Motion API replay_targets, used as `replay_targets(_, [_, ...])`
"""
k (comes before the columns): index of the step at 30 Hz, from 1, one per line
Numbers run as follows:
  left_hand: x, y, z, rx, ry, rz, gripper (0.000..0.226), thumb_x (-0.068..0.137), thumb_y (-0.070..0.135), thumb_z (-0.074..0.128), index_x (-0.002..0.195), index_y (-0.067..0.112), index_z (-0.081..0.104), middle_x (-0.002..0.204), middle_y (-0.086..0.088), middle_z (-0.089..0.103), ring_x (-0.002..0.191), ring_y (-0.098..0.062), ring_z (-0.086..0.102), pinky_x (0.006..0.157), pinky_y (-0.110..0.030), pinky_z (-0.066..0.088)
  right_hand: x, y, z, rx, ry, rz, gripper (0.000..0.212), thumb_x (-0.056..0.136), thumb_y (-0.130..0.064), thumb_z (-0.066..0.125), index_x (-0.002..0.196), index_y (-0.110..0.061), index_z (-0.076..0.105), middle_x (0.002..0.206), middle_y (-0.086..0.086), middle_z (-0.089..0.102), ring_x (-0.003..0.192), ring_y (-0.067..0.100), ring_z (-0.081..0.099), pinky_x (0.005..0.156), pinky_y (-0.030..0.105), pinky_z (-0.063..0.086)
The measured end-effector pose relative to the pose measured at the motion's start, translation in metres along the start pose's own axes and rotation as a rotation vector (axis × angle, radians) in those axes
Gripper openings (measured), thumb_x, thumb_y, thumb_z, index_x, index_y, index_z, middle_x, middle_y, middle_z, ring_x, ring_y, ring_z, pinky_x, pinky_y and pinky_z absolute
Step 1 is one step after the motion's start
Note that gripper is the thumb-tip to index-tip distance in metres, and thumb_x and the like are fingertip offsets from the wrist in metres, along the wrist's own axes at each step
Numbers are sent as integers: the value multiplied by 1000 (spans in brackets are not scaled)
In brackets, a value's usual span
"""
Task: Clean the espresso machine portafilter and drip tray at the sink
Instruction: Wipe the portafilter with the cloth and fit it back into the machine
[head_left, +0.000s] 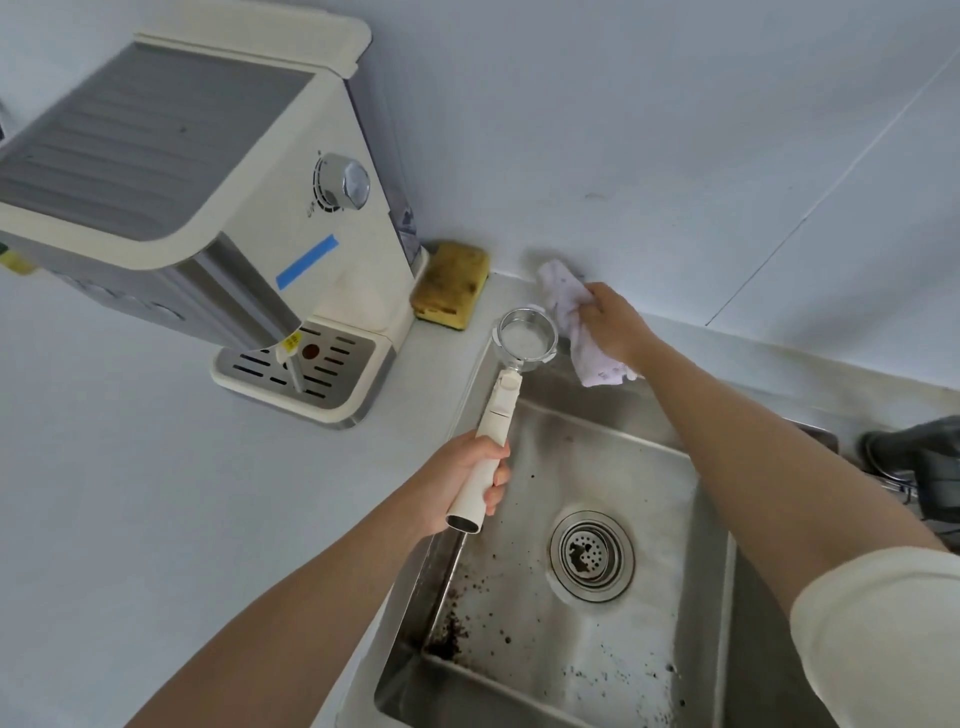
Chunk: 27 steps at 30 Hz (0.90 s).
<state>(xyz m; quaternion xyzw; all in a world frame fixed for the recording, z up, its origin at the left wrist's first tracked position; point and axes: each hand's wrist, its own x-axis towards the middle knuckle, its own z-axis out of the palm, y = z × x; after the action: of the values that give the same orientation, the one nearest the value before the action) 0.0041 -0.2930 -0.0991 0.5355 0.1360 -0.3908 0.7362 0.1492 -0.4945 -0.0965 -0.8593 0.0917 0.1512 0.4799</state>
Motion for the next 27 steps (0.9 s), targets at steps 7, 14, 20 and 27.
replay_targets(7, [-12, 2, 11, -16, -25, 12, 19, 66, 18, 54, 82, 12, 44, 51, 1, 50, 36, -10, 41, 39, -18, 38, -70, 3, -18, 727, 18, 137, 24, 95, -27, 38, 78, -18, 53, 54, -4, 55, 48, 13, 51, 42, 17, 40])
replay_targets(14, [-28, 6, 29, 12, -97, 52, 17, 67, 17, 52, 81, 12, 45, 50, 1, 51, 35, -10, 41, 37, -18, 37, -123, 4, -24, 1078, -256, 239, 47, 88, -53, 36, 86, -11, 56, 59, 9, 55, 53, 25, 51, 52, 28, 35])
replay_targets(20, [-40, -1, 47, 26, -158, 21, 16, 68, 17, 53, 81, 11, 45, 50, 2, 51, 34, -9, 40, 37, -17, 36, -142, -19, -31, 760, 68, -68, 16, 96, -35, 43, 98, -20, 48, 83, 0, 59, 66, 11, 61, 61, 27, 50])
replay_targets(27, [-56, -1, 61, -45, -242, -36, 14, 70, 21, 57, 77, 13, 48, 47, 4, 49, 32, -6, 40, 34, -16, 35, -158, -16, -34, 847, 37, -99, 29, 97, -38, 37, 114, -22, 55, 97, -1, 70, 80, 11, 67, 66, 23, 55])
